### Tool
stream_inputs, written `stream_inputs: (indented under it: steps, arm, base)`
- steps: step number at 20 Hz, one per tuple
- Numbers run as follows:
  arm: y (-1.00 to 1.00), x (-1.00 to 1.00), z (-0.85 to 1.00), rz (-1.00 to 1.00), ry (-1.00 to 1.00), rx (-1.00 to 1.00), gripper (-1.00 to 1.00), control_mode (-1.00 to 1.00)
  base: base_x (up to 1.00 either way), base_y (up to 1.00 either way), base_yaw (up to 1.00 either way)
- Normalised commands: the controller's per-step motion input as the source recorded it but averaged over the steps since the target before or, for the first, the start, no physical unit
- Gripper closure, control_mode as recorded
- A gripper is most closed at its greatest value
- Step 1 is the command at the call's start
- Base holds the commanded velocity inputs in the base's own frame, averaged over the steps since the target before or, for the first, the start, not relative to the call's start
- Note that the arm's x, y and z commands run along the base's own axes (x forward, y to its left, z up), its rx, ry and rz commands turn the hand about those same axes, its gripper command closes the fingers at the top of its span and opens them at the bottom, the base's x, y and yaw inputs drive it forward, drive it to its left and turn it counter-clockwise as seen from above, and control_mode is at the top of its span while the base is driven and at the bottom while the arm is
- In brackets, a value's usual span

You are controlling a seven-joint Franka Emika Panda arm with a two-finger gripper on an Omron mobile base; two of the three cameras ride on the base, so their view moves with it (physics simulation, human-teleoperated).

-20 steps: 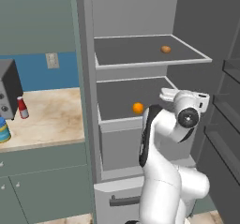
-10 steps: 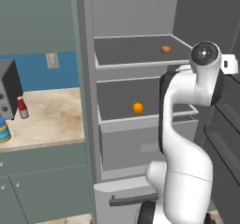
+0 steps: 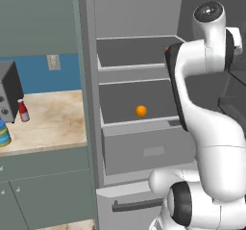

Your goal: Place the ketchup and mayonnaise from the counter to the top shelf of the fridge. If the existing items in the fridge are on the top shelf, move them to other shelves.

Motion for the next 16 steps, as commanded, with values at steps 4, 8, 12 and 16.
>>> stream_inputs:
  steps: [4, 8, 12, 16]
  arm:
    - [0.07, 0.73, -0.19, 0.10, -0.03, 0.11, -1.00, -1.00]
    - [0.00, 0.85, 0.00, 0.14, 0.00, 0.14, -1.00, -1.00]
    - [0.01, 0.74, 0.00, 0.11, 0.00, 0.14, -1.00, -1.00]
    - [0.00, 0.59, 0.00, 0.05, 0.00, 0.00, -1.00, -1.00]
  base:
    - [0.00, 0.00, 0.00]
    - [0.00, 0.00, 0.00]
    - [0.00, 0.00, 0.00]
    - [0.00, 0.00, 0.00]
